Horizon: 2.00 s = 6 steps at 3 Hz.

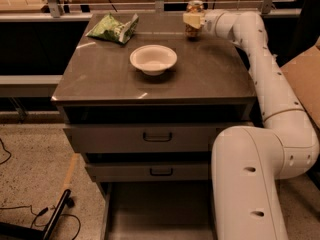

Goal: Place orange can into bottom drawer

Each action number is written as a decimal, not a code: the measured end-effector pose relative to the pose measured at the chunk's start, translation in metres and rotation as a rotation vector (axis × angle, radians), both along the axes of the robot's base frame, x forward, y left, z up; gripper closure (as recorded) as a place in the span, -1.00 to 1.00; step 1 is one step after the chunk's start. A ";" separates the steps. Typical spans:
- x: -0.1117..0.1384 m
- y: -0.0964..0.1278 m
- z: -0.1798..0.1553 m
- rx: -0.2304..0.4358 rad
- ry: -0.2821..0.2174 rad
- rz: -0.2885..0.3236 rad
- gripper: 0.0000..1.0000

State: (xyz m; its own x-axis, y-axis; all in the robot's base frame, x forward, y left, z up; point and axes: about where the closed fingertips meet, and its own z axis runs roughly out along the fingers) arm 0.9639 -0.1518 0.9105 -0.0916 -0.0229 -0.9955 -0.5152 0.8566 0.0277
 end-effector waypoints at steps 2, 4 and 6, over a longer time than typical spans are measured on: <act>-0.066 -0.067 0.081 -0.053 -0.014 -0.051 1.00; -0.148 -0.097 0.121 -0.034 -0.059 -0.070 1.00; -0.244 -0.109 0.125 -0.053 -0.116 -0.151 1.00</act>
Offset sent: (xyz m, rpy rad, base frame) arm -0.1287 -0.0887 0.1086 -0.0549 -0.0240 -0.0756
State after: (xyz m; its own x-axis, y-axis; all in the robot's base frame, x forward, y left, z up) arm 0.7201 -0.2609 1.0359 0.0171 -0.0699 -0.9974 -0.3782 0.9230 -0.0711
